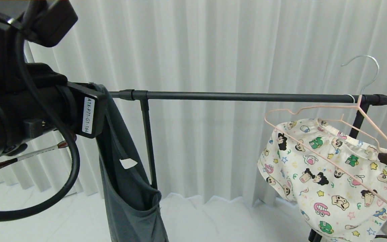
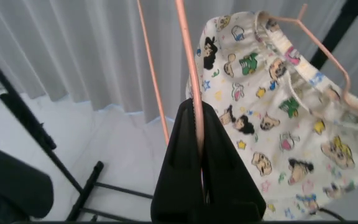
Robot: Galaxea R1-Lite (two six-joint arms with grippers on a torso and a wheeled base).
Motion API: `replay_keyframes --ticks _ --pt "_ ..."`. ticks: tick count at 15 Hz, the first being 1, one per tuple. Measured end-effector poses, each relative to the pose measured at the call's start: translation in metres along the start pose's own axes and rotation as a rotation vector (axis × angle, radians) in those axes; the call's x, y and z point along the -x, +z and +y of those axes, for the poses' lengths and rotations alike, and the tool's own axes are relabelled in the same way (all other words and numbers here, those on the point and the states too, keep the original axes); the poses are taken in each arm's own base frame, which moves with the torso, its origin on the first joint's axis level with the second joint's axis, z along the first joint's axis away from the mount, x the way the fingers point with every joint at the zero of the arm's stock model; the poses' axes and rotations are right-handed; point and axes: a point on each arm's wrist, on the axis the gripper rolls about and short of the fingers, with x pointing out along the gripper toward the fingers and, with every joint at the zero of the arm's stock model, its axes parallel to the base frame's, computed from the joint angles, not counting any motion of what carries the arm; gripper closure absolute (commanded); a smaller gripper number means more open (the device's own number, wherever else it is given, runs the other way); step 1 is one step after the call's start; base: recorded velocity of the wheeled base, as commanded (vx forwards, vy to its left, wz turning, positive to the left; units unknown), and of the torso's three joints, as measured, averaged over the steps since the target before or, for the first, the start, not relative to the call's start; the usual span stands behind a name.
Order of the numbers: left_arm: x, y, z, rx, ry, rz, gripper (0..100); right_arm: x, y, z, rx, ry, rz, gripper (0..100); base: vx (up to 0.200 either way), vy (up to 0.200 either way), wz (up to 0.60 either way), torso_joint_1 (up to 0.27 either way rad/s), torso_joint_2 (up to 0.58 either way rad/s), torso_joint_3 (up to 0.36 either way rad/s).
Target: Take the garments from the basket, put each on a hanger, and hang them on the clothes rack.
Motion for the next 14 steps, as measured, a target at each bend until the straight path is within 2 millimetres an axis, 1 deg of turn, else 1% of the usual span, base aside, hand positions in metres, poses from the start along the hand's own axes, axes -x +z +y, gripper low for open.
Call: replay_keyframes --ticks 4,9,14 --pt "0.000 0.000 0.000 0.000 0.000 0.000 100 0.009 -0.001 0.000 -0.004 0.096 -0.016 100 -0.200 0.000 0.00 0.001 0.00 0.001" --pt "-0.001 -0.003 -0.001 -0.005 -0.002 0.008 100 0.013 -0.002 0.002 -0.005 0.201 -0.020 100 -0.200 0.000 0.00 0.001 0.00 0.003" --pt "-0.005 -0.015 -0.009 -0.024 -0.018 0.042 100 0.019 -0.004 0.009 -0.009 0.370 -0.003 100 0.000 0.000 0.00 0.000 0.00 0.000"
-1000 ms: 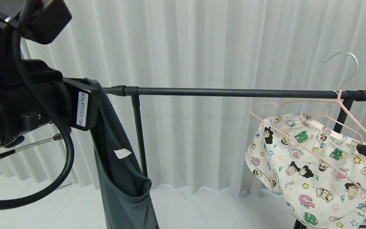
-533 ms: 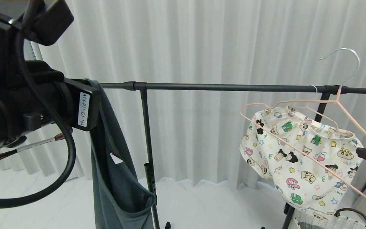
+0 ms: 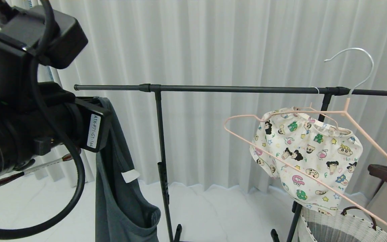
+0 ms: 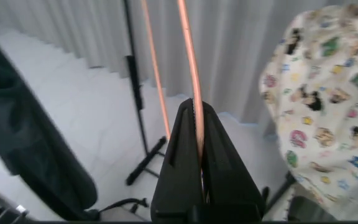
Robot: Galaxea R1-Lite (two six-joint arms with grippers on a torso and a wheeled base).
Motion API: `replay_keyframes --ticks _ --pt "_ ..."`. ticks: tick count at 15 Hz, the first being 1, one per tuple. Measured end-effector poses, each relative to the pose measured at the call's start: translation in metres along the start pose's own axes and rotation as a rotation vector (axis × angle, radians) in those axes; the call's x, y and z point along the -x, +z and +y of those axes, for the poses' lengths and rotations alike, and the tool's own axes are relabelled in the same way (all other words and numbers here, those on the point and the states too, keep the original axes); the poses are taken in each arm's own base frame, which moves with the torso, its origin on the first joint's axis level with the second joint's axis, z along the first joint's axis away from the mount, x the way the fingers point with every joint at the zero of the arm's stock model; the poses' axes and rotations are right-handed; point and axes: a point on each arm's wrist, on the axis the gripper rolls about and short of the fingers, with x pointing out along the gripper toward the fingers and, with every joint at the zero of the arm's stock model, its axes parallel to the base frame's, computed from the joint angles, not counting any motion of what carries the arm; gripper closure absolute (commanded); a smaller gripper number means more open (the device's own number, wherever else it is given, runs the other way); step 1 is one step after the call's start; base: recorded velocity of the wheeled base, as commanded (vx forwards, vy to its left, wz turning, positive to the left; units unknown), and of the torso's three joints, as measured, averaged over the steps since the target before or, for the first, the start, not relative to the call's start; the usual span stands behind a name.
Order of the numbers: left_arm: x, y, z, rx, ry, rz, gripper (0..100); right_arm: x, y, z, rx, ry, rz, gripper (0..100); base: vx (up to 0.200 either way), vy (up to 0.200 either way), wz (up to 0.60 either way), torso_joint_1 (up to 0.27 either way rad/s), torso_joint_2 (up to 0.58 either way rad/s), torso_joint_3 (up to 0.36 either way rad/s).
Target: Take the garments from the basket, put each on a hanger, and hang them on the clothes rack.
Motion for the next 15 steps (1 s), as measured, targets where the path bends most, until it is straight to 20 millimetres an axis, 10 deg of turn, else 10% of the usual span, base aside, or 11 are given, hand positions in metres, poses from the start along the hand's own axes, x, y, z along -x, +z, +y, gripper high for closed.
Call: replay_keyframes --ticks 8,15 --pt "-0.053 -0.005 -0.032 0.150 0.035 0.122 100 0.021 -0.008 0.029 -0.076 0.362 0.068 100 0.000 0.000 0.00 0.000 0.00 0.000" --pt "-0.064 0.011 -0.039 0.125 0.031 0.172 100 -0.001 -0.006 0.041 -0.128 0.420 0.065 100 0.000 0.000 0.00 0.000 0.00 0.000"
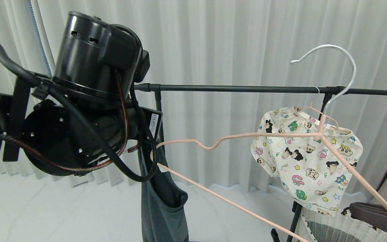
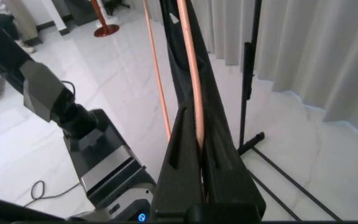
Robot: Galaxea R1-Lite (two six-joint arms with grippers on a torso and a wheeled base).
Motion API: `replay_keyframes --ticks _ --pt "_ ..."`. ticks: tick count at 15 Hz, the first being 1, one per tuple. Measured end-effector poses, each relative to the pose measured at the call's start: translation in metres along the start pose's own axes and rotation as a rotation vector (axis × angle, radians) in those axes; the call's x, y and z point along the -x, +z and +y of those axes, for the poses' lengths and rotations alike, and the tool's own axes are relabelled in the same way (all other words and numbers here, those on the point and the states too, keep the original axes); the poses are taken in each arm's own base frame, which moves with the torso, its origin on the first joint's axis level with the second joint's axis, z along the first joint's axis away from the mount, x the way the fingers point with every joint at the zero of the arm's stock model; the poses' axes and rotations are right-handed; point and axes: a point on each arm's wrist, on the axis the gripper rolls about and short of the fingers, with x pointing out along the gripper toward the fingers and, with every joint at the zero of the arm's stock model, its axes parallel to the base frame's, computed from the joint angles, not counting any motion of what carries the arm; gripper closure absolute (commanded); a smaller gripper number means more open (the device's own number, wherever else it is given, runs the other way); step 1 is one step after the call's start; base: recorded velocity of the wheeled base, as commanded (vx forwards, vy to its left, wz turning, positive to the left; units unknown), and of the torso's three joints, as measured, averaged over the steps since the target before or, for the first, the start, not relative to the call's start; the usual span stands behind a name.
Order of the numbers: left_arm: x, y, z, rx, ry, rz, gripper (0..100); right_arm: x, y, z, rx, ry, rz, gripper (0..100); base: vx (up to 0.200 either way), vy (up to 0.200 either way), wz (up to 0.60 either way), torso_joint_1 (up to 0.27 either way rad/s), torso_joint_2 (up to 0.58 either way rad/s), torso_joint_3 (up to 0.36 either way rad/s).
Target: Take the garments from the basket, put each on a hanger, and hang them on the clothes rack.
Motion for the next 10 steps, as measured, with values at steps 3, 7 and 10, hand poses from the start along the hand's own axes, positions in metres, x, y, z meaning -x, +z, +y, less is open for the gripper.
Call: replay_keyframes --ticks 3,7,10 --pt "0.004 0.008 0.003 -0.029 0.001 0.033 100 -0.016 0.001 -0.002 -0.001 -0.010 0.006 100 0.000 0.000 0.00 0.000 0.00 0.000" --pt "-0.002 0.008 -0.002 -0.047 0.003 0.055 100 -0.039 0.005 -0.005 0.000 -0.067 -0.031 100 0.000 0.000 0.00 0.000 0.00 0.000" --pt "-0.006 0.006 -0.006 -0.056 0.003 0.065 100 -0.054 0.009 -0.006 0.001 -0.074 -0.054 100 0.000 0.000 0.00 0.000 0.00 0.000"
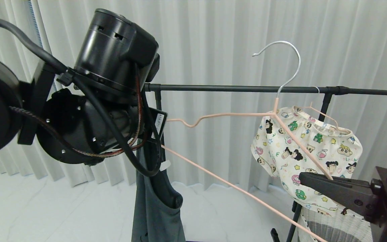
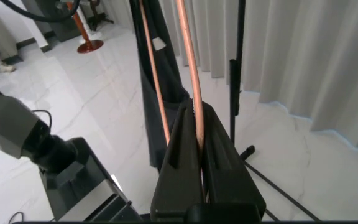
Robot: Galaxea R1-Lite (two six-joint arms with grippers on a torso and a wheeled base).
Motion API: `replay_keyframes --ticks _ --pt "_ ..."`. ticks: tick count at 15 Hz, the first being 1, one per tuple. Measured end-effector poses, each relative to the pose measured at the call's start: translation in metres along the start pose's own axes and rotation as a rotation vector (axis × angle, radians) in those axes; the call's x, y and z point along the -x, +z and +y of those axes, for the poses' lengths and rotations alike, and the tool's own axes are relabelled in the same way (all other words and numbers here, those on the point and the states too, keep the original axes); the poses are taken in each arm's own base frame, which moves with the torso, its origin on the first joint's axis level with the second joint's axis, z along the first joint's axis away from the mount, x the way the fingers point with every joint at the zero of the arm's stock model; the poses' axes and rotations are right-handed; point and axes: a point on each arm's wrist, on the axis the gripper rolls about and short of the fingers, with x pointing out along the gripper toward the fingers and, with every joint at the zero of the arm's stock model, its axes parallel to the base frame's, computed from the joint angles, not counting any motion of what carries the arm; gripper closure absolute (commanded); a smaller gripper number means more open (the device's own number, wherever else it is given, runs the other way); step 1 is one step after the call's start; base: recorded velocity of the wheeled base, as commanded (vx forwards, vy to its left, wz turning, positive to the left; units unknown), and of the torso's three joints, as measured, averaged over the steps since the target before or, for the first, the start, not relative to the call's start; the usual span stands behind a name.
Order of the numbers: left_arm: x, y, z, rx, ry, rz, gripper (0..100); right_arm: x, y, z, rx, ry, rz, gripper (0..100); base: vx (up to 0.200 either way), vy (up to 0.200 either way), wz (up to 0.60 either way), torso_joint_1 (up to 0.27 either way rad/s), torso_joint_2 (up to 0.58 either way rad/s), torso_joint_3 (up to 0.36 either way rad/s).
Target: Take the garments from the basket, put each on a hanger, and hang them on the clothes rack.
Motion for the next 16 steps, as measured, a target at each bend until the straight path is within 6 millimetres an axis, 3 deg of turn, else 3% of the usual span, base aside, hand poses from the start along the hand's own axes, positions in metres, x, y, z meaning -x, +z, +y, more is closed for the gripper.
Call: replay_keyframes --ticks 9,16 --pt "-0.007 0.005 0.007 0.028 0.030 0.001 100 -0.012 -0.001 0.002 0.001 0.010 0.025 100 0.000 0.000 0.00 0.000 0.00 0.000" --pt "-0.006 0.006 0.007 0.029 0.029 -0.002 100 -0.037 0.003 0.003 0.004 -0.021 -0.031 100 0.000 0.000 0.00 0.000 0.00 0.000"
